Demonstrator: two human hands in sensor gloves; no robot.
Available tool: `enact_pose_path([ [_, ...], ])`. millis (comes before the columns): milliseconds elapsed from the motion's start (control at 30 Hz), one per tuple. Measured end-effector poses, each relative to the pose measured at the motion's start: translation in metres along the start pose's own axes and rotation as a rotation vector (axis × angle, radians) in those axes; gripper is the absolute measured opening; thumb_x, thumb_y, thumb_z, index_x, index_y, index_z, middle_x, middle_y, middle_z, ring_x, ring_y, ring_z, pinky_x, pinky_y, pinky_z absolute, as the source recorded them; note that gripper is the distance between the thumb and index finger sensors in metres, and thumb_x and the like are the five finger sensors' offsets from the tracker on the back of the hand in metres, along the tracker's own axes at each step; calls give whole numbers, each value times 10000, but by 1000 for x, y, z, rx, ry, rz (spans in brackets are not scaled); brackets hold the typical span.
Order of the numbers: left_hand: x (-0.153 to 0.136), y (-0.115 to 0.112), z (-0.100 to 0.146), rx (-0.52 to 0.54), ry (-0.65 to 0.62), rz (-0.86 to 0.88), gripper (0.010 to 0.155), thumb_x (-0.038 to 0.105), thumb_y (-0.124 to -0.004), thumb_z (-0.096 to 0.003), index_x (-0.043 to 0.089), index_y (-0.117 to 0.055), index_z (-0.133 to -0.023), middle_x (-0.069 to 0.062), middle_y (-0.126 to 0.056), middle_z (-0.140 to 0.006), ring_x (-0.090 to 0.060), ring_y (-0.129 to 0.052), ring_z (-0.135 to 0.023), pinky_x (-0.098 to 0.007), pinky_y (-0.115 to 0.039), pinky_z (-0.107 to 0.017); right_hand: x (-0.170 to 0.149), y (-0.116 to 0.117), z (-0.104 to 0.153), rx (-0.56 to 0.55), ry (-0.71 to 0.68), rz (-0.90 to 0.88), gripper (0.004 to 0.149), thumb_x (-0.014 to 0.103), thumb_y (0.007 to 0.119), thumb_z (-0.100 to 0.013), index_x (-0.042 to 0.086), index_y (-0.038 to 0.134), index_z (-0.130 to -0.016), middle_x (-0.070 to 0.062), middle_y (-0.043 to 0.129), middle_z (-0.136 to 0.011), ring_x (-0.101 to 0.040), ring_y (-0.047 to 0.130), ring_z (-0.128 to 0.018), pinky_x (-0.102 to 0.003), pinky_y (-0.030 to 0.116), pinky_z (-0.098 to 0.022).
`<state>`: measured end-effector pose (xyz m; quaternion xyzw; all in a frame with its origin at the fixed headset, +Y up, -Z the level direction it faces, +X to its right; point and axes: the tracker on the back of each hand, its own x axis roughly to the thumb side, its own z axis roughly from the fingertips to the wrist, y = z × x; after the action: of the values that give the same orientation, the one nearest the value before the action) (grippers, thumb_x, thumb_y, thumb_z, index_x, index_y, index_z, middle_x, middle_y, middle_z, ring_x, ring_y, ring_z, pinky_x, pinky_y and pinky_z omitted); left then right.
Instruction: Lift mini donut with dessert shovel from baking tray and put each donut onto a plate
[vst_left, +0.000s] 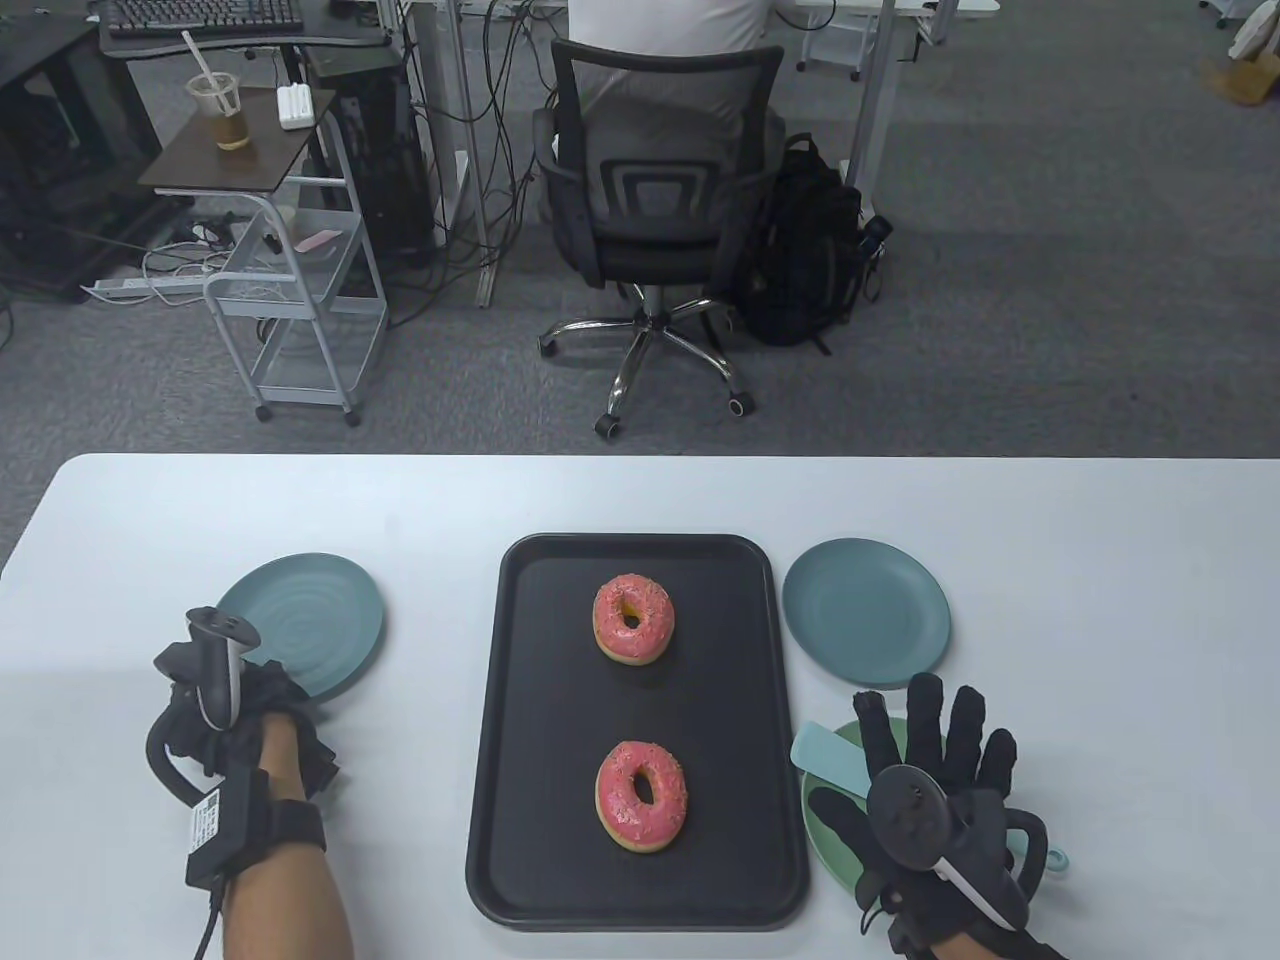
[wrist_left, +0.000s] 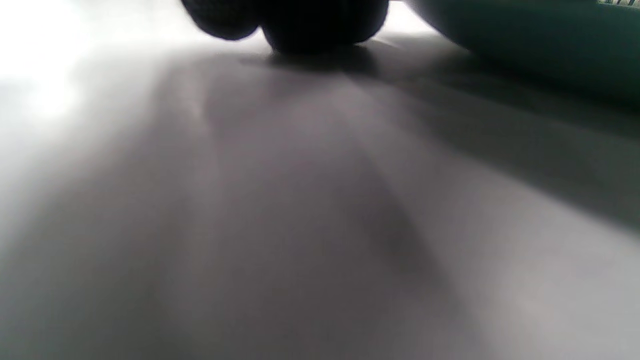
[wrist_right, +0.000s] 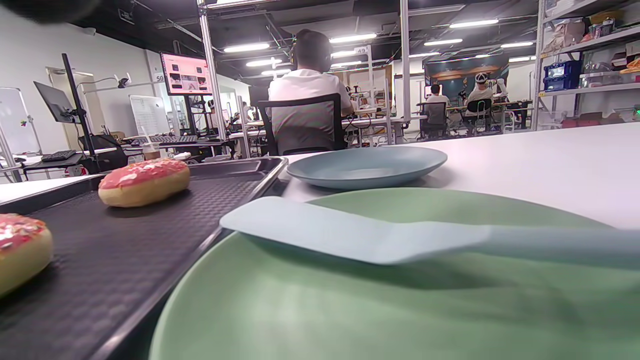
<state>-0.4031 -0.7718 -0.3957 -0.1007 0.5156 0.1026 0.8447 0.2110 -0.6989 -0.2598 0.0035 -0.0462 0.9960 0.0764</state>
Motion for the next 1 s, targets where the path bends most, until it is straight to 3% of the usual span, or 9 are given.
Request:
enact_pose_path([
  [233, -6, 1, 1, 25, -1, 74, 709, 467, -767, -426, 289, -438, -1028, 3, -854, -807, -93, -991, -443, -319, -868, -428, 1, 1, 0, 8, 2, 8, 966, 705, 641, -373, 245, 252, -1129, -225, 4, -1174, -590, -10, -1015, -771, 54, -647],
  [333, -14, 1, -2, 31, 10, 160, 664, 435, -742, -428, 266, -484, -1016, 1, -885, -754, -46, -990, -327, -286, -903, -316, 0, 1, 0, 13, 6, 10, 967, 704, 640, -373, 243, 255, -1130, -226, 5, -1173, -590, -10, -1015, -770, 52, -646],
  [467, -25, 6, -7, -49, 21, 271, 505, 418, -694, -426, 223, -682, -892, 13, -955, -633, -15, -970, -199, -259, -914, -210, 0, 1, 0, 14, 9, 6, 967, 703, 640, -372, 240, 259, -1130, -226, 3, -1173, -588, -9, -1015, -769, 52, -647],
  [633, -32, 23, -3, -33, 2, 334, 475, 428, -695, -417, 235, -699, -851, 42, -954, -599, -30, -983, -123, -251, -920, -139, 0, 0, 0, 14, 8, 3, 965, 703, 638, -373, 238, 264, -1131, -224, 1, -1173, -587, -9, -1016, -769, 50, -646],
  [833, -34, 45, 14, -10, -86, 370, 470, 427, -703, -417, 238, -701, -847, 57, -975, -544, -44, -1000, -70, -260, -923, -103, -4, 0, 0, 13, 24, -8, 963, 702, 638, -372, 240, 266, -1130, -223, 0, -1172, -588, -8, -1016, -767, 48, -647],
  [1000, -25, 61, 47, -7, -221, 374, 472, 427, -713, -418, 233, -694, -848, 52, -978, -520, -72, -1016, -54, -275, -926, -96, -10, 1, -2, 26, 52, -11, 962, 700, 639, -371, 239, 268, -1131, -222, -5, -1170, -585, -34, -1015, -767, 44, -647],
])
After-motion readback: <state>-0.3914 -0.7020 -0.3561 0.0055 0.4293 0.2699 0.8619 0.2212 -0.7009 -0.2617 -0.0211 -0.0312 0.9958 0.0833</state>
